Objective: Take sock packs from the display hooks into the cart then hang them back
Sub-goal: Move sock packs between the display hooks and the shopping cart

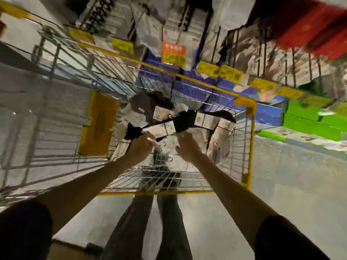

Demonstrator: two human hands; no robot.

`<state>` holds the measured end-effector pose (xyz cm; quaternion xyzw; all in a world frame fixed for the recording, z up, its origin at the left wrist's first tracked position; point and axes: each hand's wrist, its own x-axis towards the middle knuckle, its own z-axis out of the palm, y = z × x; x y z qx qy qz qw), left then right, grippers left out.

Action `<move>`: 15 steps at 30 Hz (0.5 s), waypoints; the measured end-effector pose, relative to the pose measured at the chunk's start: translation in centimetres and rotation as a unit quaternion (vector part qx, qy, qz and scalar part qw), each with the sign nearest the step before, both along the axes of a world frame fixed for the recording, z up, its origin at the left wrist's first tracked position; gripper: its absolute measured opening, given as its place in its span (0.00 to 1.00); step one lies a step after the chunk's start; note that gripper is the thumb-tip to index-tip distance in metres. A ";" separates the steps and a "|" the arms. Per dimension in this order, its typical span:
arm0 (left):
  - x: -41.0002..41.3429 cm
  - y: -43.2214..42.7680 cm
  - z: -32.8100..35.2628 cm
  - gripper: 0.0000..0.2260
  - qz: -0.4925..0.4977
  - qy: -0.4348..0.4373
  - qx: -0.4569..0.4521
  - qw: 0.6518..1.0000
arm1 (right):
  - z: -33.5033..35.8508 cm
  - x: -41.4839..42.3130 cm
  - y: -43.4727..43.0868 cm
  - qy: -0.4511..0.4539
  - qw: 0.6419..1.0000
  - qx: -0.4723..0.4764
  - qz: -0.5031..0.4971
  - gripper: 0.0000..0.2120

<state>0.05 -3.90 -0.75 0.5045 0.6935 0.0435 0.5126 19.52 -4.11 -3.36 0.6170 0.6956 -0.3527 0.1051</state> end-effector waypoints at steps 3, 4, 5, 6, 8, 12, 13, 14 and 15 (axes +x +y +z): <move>0.0 -1.3 -5.8 0.10 -0.008 0.033 -0.015 0.999 | -5.2 -1.0 0.4 -0.003 1.000 -0.002 -0.022 0.29; -0.2 -1.8 -7.9 0.12 -0.026 0.048 -0.033 0.998 | -6.9 -1.5 0.7 0.006 0.999 0.007 -0.039 0.30; -0.4 -2.3 -9.3 0.14 -0.041 0.057 -0.055 0.996 | -8.4 -2.1 1.0 0.017 0.999 0.021 -0.048 0.31; -0.6 -2.6 -10.5 0.16 -0.049 0.059 -0.071 0.995 | -9.8 -2.6 1.3 0.019 0.998 0.040 -0.044 0.32; -0.4 -2.6 -11.7 0.19 -0.045 0.059 -0.078 0.994 | -11.6 -3.7 2.0 0.009 0.998 0.067 -0.011 0.35; -0.6 -1.3 -14.6 0.22 0.014 0.036 -0.061 0.997 | -14.7 -5.6 3.4 -0.077 0.979 0.144 0.120 0.43; -0.6 -1.1 -15.4 0.22 0.035 0.028 -0.061 0.997 | -15.7 -6.0 3.9 -0.098 0.968 0.178 0.150 0.45; -0.7 -0.8 -16.3 0.22 0.053 0.024 -0.064 0.996 | -16.8 -6.3 4.6 -0.124 0.958 0.198 0.169 0.46; -0.7 -0.7 -16.9 0.21 0.070 0.018 -0.064 0.995 | -17.7 -6.4 5.2 -0.143 0.951 0.208 0.176 0.44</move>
